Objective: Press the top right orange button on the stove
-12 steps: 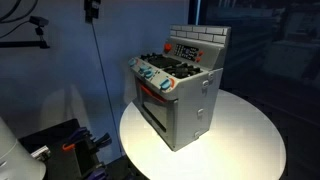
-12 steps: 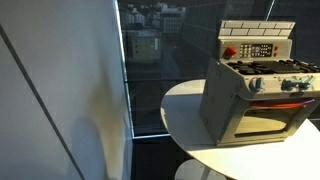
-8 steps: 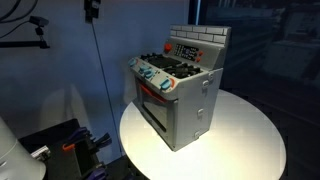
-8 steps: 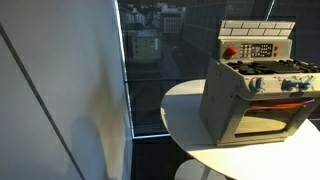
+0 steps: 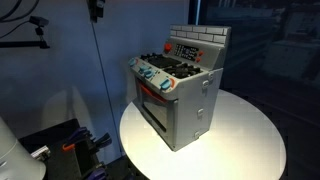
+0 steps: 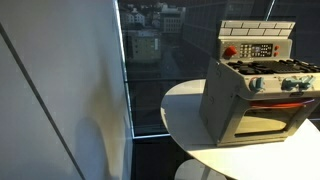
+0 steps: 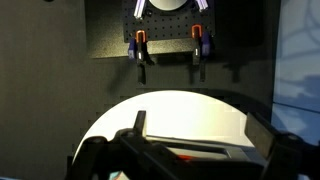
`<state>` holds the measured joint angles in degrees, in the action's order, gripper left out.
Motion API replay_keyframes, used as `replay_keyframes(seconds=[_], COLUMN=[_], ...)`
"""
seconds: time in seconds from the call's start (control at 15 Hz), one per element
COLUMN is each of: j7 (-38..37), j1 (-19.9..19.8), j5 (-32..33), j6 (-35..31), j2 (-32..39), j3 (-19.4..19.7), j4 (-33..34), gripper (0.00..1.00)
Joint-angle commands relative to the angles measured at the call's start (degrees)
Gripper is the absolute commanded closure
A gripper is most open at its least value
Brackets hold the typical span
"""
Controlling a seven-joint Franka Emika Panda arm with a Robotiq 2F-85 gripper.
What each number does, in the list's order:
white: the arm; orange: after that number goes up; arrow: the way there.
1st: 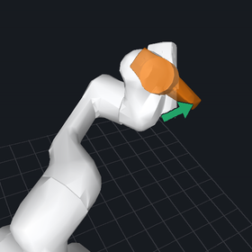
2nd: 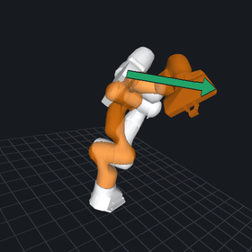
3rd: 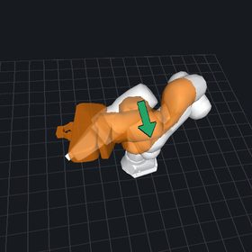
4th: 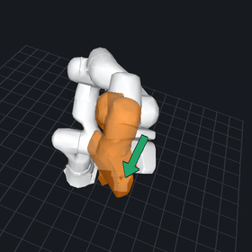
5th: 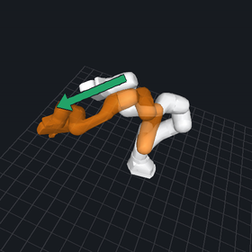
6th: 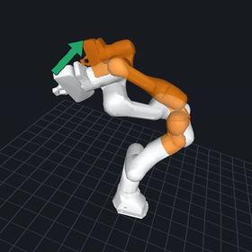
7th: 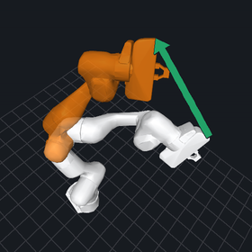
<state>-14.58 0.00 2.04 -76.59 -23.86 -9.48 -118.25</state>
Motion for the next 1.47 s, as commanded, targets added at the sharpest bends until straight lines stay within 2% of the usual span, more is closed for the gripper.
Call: replay_keyframes(seconds=[0.0,0.6,1.07,1.4], j7=[-1.10,-1.31,-3.16,-3.25], j1=[-0.63,-4.34,-6.82,-7.08], j5=[1.16,3.33,3.92,3.19], j6=[-2.62,-17.89,-28.90,-32.17], j2=[0.96,3.75,11.69,17.79], j3=[2.47,7.73,10.36,12.26], j4=[2.62,3.55,5.95,9.95], gripper=[0.00,0.00,0.00,0.00])
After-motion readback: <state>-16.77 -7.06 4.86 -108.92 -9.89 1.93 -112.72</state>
